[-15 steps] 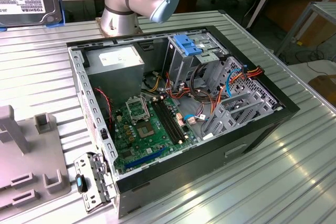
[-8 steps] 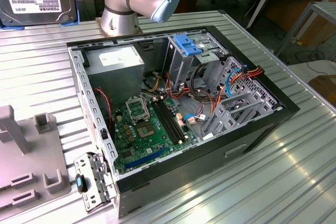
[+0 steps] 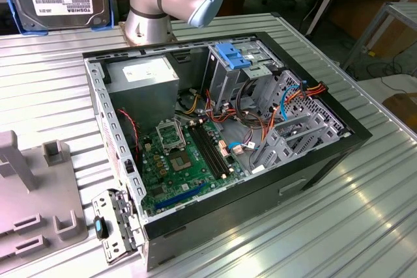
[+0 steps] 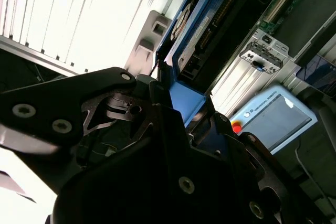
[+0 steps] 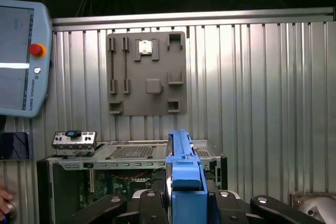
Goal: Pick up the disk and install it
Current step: 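Pick up the disk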
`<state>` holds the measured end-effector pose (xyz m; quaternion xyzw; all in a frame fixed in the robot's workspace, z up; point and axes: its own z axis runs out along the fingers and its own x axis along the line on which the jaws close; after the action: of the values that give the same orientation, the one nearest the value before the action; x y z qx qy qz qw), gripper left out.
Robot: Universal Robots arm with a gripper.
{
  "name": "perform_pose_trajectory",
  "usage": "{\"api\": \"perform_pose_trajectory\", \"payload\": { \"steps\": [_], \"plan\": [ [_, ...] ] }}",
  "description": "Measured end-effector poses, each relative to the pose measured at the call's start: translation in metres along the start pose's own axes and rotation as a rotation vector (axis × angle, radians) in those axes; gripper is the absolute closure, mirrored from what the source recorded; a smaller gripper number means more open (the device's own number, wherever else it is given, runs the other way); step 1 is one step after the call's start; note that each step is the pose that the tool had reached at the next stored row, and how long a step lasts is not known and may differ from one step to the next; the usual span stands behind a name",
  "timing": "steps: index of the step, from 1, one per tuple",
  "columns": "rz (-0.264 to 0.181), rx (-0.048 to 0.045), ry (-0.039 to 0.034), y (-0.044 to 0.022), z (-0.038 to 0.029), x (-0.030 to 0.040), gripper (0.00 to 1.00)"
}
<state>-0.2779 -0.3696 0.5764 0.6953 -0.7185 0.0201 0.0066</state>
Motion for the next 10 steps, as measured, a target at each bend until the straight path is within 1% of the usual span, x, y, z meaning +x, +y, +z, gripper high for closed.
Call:
{"api": "perform_pose_trajectory", "payload": {
  "steps": [2, 5, 10],
  "plan": [
    [0.000, 0.0000, 0.0000, -0.0037, 0.0001, -0.0001, 0.63],
    [0.000, 0.0001, -0.0001, -0.0111, 0.0002, -0.0003, 0.63],
    [0.000, 0.0001, -0.0001, -0.0202, 0.0004, -0.0007, 0.63]
  ]
}}
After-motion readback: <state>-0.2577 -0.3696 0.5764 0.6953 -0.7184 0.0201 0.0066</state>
